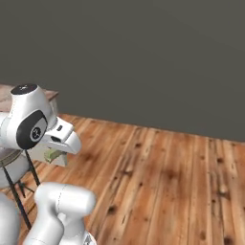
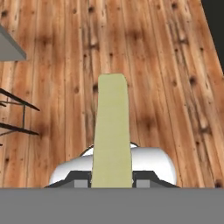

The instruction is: Retrieve the butter from the fridge and place it on a plate on the dining table. Then retrieve the butter knife by the fridge and place it near the plate.

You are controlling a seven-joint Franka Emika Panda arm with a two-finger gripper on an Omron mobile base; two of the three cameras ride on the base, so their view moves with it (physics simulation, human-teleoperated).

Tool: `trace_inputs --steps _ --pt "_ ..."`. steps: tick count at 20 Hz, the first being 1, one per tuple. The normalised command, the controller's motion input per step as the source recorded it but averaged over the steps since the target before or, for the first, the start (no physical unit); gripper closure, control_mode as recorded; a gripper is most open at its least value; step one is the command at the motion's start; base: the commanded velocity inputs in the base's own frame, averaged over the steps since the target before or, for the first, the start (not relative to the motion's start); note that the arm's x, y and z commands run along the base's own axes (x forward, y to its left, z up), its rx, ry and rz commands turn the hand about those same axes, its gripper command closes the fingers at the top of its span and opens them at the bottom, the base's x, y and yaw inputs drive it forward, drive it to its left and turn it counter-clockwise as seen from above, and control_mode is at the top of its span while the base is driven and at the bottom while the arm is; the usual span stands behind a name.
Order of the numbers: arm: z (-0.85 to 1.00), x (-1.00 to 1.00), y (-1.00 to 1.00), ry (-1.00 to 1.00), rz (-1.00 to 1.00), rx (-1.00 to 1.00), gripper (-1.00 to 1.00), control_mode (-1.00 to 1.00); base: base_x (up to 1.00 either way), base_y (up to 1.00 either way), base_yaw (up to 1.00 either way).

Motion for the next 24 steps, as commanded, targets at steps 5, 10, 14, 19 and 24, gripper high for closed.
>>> trace_inputs --steps 5,10,14,19,24 --pt "0.0 0.0 0.0 0.0 0.0 0.0 1.0 1.0 1.0 -0.09 0.25" --pt "0.0 0.0 0.0 0.0 0.0 0.0 1.0 1.0 0.97 -0.37 0.28" --pt "0.0 0.0 0.0 0.0 0.0 0.0 1.0 1.0 0.92 -0.74 0.45" --pt "0.0 0.0 0.0 0.0 0.0 0.0 1.0 1.0 0.71 -0.52 0.63" --pt "0.0 0.0 0.0 0.0 0.0 0.0 1.0 1.0 0.57 -0.59 0.71"
